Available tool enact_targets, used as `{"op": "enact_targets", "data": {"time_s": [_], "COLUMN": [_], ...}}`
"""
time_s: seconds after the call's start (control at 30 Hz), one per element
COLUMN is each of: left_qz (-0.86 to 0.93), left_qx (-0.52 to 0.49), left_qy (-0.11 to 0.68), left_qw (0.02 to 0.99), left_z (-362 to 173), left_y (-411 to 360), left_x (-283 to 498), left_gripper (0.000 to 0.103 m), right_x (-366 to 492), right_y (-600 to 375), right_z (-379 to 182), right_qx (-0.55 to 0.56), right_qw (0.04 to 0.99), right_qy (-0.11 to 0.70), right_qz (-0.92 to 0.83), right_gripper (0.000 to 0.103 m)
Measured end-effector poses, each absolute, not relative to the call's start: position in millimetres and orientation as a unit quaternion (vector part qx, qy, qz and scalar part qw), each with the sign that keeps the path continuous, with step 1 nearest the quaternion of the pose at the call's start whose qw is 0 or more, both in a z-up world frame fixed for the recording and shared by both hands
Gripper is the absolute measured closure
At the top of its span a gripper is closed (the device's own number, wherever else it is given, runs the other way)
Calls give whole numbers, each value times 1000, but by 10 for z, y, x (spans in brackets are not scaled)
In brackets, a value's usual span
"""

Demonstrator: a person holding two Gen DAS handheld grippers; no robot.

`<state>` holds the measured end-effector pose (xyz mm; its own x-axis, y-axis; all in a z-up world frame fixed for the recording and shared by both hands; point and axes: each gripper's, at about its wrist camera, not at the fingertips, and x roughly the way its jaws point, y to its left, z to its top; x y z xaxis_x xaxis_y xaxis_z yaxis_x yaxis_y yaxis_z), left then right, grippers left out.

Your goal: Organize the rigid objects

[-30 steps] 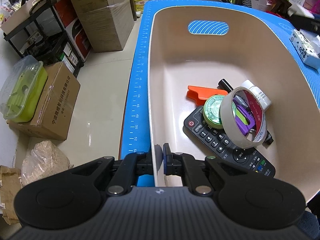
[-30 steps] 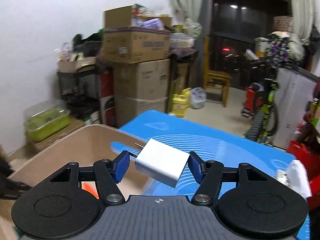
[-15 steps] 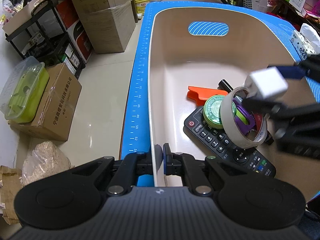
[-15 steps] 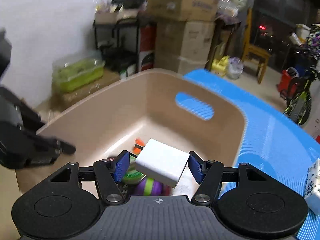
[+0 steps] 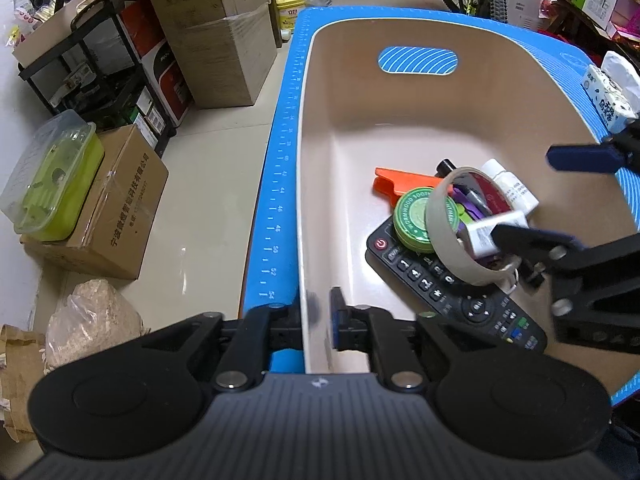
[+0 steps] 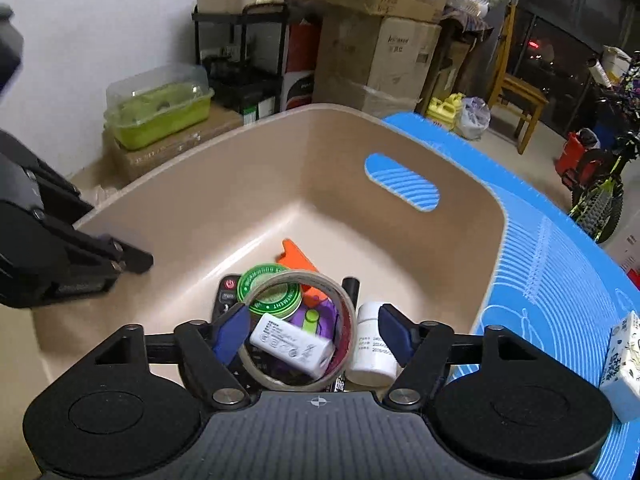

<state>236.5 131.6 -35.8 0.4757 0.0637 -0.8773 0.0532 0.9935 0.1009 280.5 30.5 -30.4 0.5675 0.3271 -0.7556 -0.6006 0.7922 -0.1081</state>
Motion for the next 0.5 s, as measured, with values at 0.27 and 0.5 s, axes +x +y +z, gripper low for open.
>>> {"op": "enact_targets", "data": {"time_s": [0.27,0.5], "left_qz": [4,2], "left_qx": [61,59], "left_qy": [483,462], "left_qw": [874,885], "left_z": [-106,125], "left_y": [1134,899], "left_x": [2165,1917], "left_gripper": [35,31], "right_x": [2595,2250], "right_y": [-33,-487], "right_z": [144,444], "right_qx": [-126,-90], "right_qw": [896,917], "right_qy": [354,337], "right_qz": [236,192], "right_gripper": [18,7]}}
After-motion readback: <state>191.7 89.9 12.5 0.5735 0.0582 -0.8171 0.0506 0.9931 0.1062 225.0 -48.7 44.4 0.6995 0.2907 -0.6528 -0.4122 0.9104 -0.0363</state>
